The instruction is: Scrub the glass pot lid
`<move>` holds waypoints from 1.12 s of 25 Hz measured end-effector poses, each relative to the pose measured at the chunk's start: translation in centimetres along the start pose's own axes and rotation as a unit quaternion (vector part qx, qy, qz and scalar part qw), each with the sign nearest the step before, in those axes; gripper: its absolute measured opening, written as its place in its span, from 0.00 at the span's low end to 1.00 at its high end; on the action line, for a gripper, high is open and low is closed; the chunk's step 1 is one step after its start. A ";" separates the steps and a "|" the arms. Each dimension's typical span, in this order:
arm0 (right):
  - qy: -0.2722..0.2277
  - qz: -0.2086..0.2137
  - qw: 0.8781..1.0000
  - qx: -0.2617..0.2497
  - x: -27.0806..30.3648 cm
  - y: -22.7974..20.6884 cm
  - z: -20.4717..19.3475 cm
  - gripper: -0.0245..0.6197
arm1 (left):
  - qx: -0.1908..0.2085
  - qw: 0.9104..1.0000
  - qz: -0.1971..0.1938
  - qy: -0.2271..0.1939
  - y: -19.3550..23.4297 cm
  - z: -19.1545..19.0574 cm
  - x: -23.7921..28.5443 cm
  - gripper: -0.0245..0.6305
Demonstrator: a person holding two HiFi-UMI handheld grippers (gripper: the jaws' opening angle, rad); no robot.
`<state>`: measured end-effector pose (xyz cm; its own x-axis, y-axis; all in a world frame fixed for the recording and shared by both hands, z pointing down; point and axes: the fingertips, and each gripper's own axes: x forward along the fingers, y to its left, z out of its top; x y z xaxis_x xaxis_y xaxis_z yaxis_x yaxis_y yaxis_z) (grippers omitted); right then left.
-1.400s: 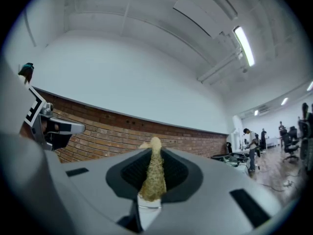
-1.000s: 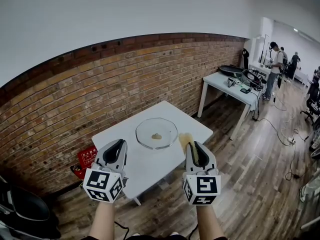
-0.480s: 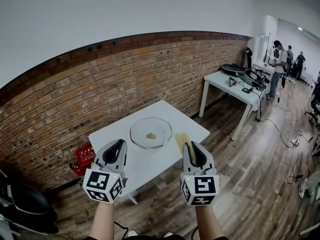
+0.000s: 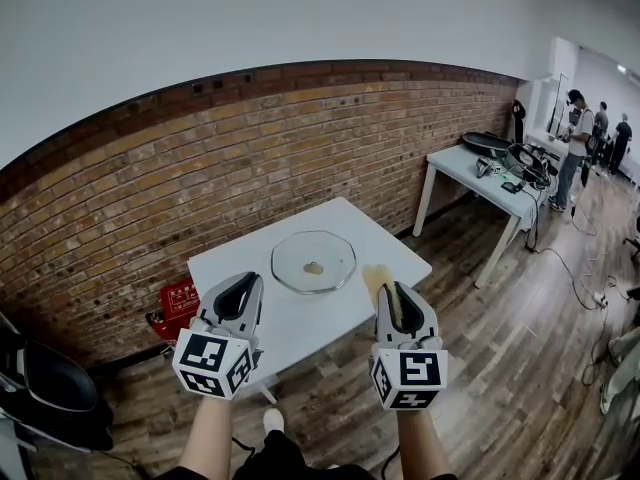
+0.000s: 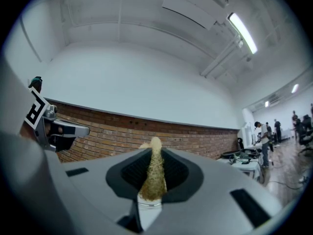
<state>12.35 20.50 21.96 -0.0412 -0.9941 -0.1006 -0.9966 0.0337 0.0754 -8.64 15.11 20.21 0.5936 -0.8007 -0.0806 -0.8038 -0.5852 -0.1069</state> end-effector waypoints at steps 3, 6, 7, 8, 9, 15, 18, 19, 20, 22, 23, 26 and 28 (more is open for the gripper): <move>0.000 0.001 1.000 0.002 0.6 0.1 -0.3 0.13 | -0.002 1.000 0.002 -0.001 0.5 -0.2 0.3 0.08; 0.001 -0.001 1.000 0.002 1.7 0.2 -0.6 0.13 | -0.003 1.000 -0.001 -0.002 1.2 -0.5 1.3 0.08; 0.001 -0.002 1.000 0.002 2.2 0.2 -0.8 0.13 | -0.004 1.000 -0.002 -0.001 1.5 -0.7 1.7 0.08; 0.002 -0.003 1.000 0.001 2.7 0.2 -1.0 0.13 | -0.005 1.000 -0.003 -0.001 1.9 -1.0 2.2 0.08; 0.004 -0.004 1.000 0.001 3.3 0.3 -1.1 0.13 | -0.007 1.000 -0.003 0.000 2.4 -1.2 2.7 0.08; 0.011 -0.016 1.000 -0.002 7.9 -0.4 -2.8 0.13 | -0.017 1.000 -0.016 0.011 4.8 -3.9 7.2 0.08; 0.015 -0.020 1.000 -0.002 10.9 -0.9 -3.3 0.13 | -0.021 0.999 -0.022 0.019 6.2 -5.1 9.9 0.08; 0.015 -0.020 1.000 -0.002 11.8 -1.0 -3.4 0.13 | -0.022 0.999 -0.022 0.022 6.7 -5.4 10.7 0.08; 0.016 -0.020 1.000 -0.002 12.7 -1.0 -3.6 0.13 | -0.024 0.999 -0.022 0.024 7.3 -5.8 11.5 0.08; 0.020 -0.022 1.000 -0.003 14.5 -1.3 -4.0 0.13 | -0.029 0.999 -0.024 0.029 8.4 -6.6 13.2 0.08; 0.021 -0.024 0.999 -0.004 15.4 -1.4 -4.2 0.13 | -0.031 0.999 -0.025 0.031 8.9 -6.9 14.0 0.08; 0.027 -0.029 0.999 -0.005 18.0 -1.6 -4.8 0.13 | -0.036 0.998 -0.030 0.039 10.5 -8.0 16.3 0.08; 0.028 -0.034 0.999 -0.003 19.7 -1.5 -5.1 0.13 | -0.033 0.998 -0.034 0.043 11.7 -8.6 17.6 0.08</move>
<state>13.41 0.34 24.95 0.0312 -0.9983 -0.0492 -0.9965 -0.0348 0.0756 -7.89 -6.94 26.06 0.6436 -0.7653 0.0110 -0.7643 -0.6434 -0.0435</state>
